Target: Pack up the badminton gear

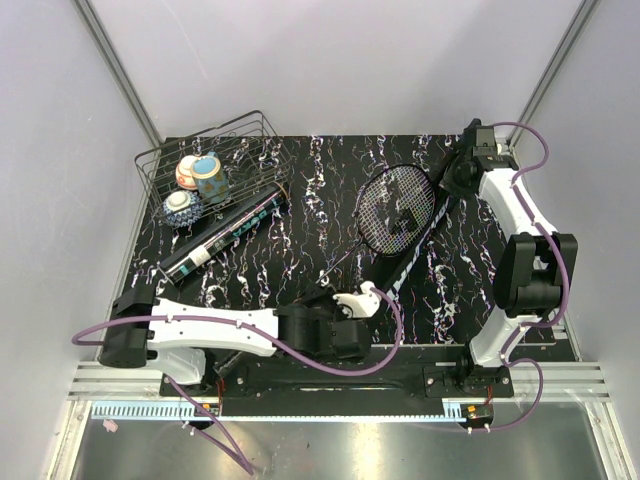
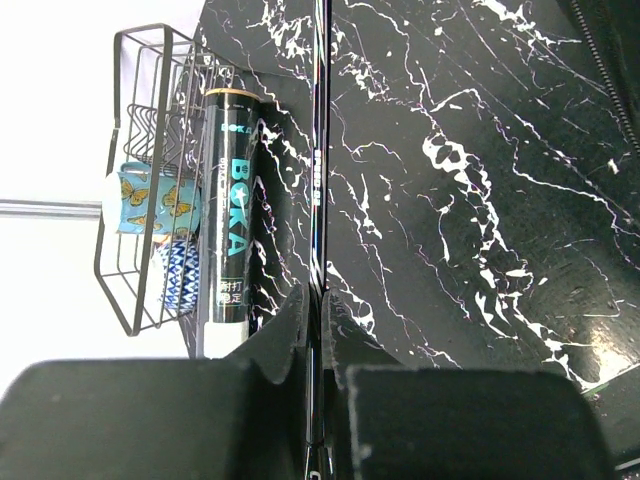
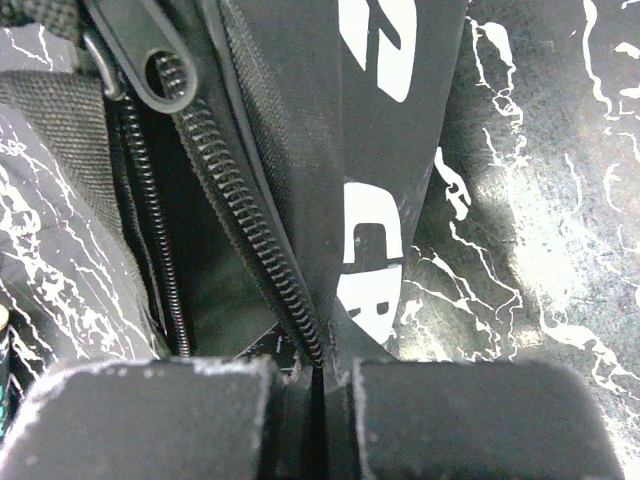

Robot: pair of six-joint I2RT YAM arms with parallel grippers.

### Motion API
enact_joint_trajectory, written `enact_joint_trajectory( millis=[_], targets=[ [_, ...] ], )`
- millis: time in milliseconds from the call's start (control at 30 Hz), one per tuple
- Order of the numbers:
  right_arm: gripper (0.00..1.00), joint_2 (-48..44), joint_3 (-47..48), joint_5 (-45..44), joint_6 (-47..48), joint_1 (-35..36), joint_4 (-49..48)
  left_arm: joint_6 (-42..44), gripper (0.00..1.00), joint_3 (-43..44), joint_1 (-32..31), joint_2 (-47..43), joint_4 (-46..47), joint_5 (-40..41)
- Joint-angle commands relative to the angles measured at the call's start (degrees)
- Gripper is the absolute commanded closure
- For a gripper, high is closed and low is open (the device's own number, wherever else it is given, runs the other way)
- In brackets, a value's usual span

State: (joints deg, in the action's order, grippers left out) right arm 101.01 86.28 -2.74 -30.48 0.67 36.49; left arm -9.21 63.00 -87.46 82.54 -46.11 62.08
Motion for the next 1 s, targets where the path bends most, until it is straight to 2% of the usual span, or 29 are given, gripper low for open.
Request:
enact_joint_trajectory(
  millis=[0,100,267,467,633,800,967],
  targets=[
    [1.00,-3.3,1.5,2.2,0.4,-2.2,0.4,-1.8,1.00,1.6,-1.1,0.6,-1.4,-0.7],
    [1.00,-3.6,1.1,2.7,0.6,-2.2,0.2,0.2,1.00,2.3,-1.7,2.1,-0.7,-2.8],
    [1.00,-5.2,-1.6,7.9,-0.2,-2.2,-2.0,8.8,1.00,4.8,-2.0,3.9,5.1,-10.7],
    [1.00,-7.0,-5.2,12.0,-0.3,-2.2,-3.3,14.0,1.00,10.2,-1.0,9.9,8.4,-7.2],
    [1.00,-9.3,-9.5,15.7,-1.9,-2.2,-5.9,12.1,1.00,19.6,3.4,16.6,8.9,-2.9],
    [1.00,-11.2,-12.2,18.6,-4.1,-2.2,-8.4,9.3,1.00,29.1,5.1,23.5,7.2,3.0],
    [1.00,-12.7,-14.9,21.0,-5.3,-2.2,-9.6,9.6,1.00,33.5,6.4,28.9,10.6,0.2]
  ],
)
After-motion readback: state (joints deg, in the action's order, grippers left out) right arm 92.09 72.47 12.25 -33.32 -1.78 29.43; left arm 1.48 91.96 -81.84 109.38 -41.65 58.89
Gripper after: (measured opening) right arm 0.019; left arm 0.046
